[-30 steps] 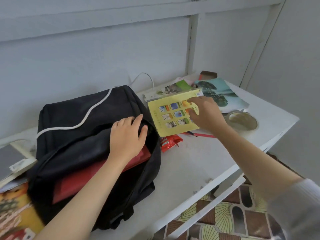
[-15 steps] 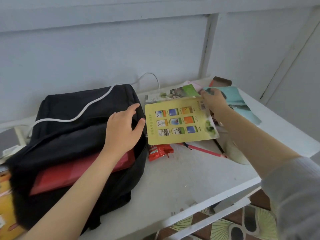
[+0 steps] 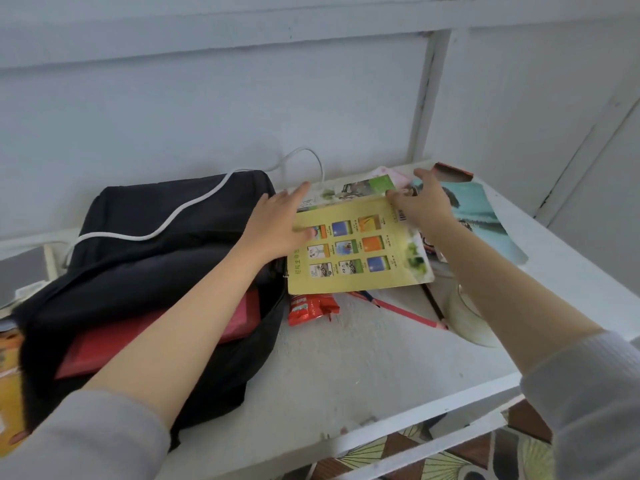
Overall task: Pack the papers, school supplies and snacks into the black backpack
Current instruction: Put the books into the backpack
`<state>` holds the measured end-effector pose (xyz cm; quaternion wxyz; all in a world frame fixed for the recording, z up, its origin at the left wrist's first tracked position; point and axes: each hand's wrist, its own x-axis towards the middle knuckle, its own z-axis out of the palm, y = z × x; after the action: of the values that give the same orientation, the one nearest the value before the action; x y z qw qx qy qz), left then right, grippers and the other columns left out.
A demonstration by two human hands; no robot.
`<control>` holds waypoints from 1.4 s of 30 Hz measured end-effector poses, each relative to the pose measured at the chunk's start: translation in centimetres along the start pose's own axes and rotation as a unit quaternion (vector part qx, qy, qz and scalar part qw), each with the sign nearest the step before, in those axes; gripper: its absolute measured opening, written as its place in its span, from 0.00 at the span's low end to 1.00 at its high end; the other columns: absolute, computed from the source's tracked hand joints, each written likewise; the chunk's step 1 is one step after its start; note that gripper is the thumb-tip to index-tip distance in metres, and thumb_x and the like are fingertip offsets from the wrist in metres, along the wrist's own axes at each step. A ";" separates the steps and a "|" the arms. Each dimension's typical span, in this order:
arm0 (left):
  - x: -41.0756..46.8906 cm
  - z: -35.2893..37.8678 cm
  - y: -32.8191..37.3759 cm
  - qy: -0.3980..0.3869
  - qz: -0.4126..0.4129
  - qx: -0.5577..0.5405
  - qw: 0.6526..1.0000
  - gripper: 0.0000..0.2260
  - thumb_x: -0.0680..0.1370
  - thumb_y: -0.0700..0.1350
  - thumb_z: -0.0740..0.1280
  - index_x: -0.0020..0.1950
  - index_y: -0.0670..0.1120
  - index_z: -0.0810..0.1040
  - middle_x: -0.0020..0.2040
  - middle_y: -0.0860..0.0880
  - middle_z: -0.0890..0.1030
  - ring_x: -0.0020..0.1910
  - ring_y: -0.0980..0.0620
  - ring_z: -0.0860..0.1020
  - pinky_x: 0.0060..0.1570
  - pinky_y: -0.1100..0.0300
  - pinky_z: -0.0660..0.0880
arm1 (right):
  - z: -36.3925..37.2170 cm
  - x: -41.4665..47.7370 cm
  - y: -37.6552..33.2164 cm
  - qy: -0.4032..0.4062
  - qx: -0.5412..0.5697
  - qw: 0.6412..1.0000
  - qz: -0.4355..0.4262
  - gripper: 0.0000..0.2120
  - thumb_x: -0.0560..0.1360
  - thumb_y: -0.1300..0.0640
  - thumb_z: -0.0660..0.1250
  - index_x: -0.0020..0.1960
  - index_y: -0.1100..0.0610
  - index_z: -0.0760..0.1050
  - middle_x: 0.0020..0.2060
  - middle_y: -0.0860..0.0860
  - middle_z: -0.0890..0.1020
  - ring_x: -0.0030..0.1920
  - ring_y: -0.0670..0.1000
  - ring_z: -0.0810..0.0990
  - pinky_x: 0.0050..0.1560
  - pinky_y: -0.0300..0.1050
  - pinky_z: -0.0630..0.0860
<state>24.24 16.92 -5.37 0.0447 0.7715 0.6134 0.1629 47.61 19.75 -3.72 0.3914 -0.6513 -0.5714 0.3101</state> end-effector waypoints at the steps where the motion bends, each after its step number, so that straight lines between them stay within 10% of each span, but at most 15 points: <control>1: 0.4 0.1 0.0 -0.018 0.002 -0.024 1.000 0.37 0.74 0.50 0.69 0.76 0.51 0.52 0.69 0.47 0.71 0.69 0.45 0.66 0.71 0.48 0.54 | -0.1 -0.2 0.1 -0.005 -0.012 1.000 -0.012 0.33 0.75 0.54 0.68 0.75 0.56 0.56 0.64 0.55 0.72 0.50 0.48 0.70 0.47 0.42 0.69; 6: 1.4 0.0 0.5 -0.017 -0.035 -0.174 0.984 0.33 0.72 0.39 0.71 0.72 0.53 0.60 0.58 0.49 0.78 0.58 0.50 0.75 0.52 0.59 0.71 | 0.1 -1.0 0.5 0.004 -0.112 0.991 -0.079 0.37 0.73 0.55 0.71 0.75 0.57 0.54 0.62 0.59 0.71 0.45 0.49 0.71 0.44 0.41 0.68; 19: 0.6 -3.4 3.1 0.131 0.040 -0.201 0.970 0.29 0.71 0.37 0.71 0.65 0.54 0.62 0.45 0.52 0.80 0.48 0.54 0.78 0.48 0.59 0.75 | -2.0 -0.9 -1.6 -0.095 -0.278 0.899 -0.324 0.36 0.73 0.55 0.69 0.74 0.43 0.55 0.61 0.48 0.78 0.63 0.52 0.73 0.70 0.53 0.57; 24: 0.3 -4.8 3.6 0.148 0.056 -0.190 0.969 0.28 0.72 0.37 0.71 0.65 0.54 0.63 0.47 0.52 0.80 0.48 0.56 0.77 0.45 0.66 0.72 | -2.3 -1.9 -3.3 -0.141 -0.147 0.928 -0.311 0.37 0.73 0.67 0.65 0.72 0.38 0.58 0.49 0.49 0.81 0.38 0.48 0.79 0.45 0.39 0.76; 35: 0.2 -7.4 3.4 0.263 0.079 -0.216 0.937 0.34 0.69 0.44 0.75 0.71 0.49 0.62 0.62 0.54 0.72 0.63 0.60 0.68 0.59 0.77 0.57 | -4.8 -2.2 -5.0 -0.096 0.046 0.954 -0.279 0.39 0.72 0.69 0.68 0.72 0.37 0.58 0.42 0.44 0.83 0.42 0.45 0.83 0.41 0.36 0.79; 42: -1.4 -4.8 3.6 0.231 -0.023 -0.429 0.873 0.49 0.66 0.51 0.77 0.73 0.60 0.43 0.69 0.44 0.67 0.69 0.52 0.66 0.67 0.59 0.60 | -5.9 -3.0 -5.6 -0.051 0.258 0.949 -0.175 0.38 0.73 0.67 0.69 0.72 0.40 0.58 0.42 0.53 0.85 0.44 0.55 0.84 0.45 0.51 0.81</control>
<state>25.85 14.10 -0.17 0.2324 0.6024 0.4936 0.5826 49.35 16.06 3.90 0.5645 -0.4005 -0.5962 0.4067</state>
